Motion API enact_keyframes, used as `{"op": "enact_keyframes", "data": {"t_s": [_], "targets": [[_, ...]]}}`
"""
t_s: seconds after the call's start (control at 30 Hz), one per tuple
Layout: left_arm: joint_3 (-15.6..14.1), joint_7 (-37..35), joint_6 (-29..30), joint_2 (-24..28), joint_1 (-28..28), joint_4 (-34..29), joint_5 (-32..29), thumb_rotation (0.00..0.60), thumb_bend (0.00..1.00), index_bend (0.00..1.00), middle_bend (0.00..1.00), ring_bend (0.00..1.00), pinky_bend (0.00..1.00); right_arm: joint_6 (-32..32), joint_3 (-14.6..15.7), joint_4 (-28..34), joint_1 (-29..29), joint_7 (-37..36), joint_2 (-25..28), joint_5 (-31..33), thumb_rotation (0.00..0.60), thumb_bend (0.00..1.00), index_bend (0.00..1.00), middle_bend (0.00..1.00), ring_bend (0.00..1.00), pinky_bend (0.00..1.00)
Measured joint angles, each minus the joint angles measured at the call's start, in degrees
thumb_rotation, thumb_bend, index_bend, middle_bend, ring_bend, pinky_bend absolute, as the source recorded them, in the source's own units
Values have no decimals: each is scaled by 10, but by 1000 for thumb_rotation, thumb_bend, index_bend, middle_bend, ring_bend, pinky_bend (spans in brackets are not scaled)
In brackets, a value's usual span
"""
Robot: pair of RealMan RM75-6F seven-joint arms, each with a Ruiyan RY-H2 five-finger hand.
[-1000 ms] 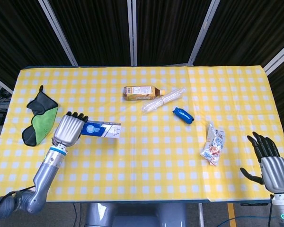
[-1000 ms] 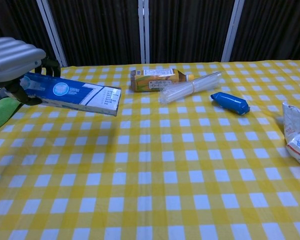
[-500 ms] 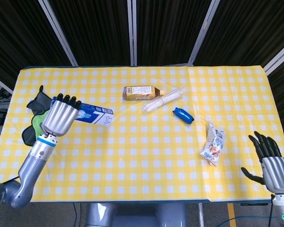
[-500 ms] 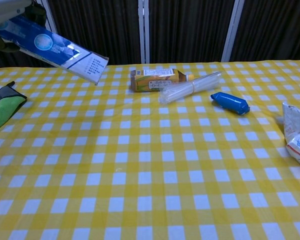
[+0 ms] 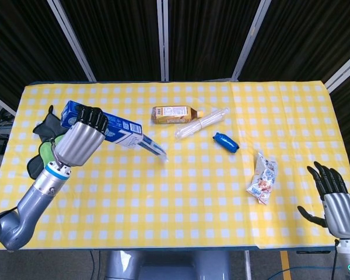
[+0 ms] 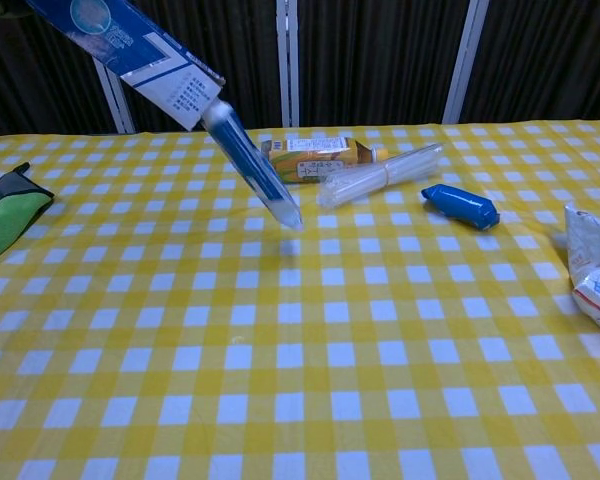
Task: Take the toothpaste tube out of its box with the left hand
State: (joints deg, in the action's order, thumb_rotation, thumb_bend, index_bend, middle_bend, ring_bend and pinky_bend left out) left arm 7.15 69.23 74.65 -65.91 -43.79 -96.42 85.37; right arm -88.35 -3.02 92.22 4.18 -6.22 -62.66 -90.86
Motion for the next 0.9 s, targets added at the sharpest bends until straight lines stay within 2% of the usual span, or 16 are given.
{"op": "enact_keyframes", "data": {"t_s": [0.2, 0.37, 0.67, 0.77, 0.9], "targets": [[-5, 28, -11, 16, -10, -2, 55, 600, 403, 522, 346, 362, 402, 0, 0, 0, 0, -1, 0, 1, 600, 84, 40, 0, 0, 0], [2, 27, -9, 16, -6, -5, 62, 600, 403, 522, 346, 362, 402, 0, -1, 0, 0, -3, 1, 2, 600, 84, 40, 0, 0, 0], [10, -8, 2, 21, 18, -9, 42, 600, 403, 522, 346, 362, 402, 3, 0, 1, 0, -1, 0, 2, 600, 84, 40, 0, 0, 0], [10, -39, 2, 17, 29, -18, 20, 600, 403, 525, 346, 362, 402, 2, 0, 1, 0, -2, 1, 2, 600, 84, 40, 0, 0, 0], [8, -101, -7, 9, 49, -40, -38, 600, 402, 523, 346, 363, 403, 4, 0, 1, 0, -1, 0, 3, 600, 84, 40, 0, 0, 0]]}}
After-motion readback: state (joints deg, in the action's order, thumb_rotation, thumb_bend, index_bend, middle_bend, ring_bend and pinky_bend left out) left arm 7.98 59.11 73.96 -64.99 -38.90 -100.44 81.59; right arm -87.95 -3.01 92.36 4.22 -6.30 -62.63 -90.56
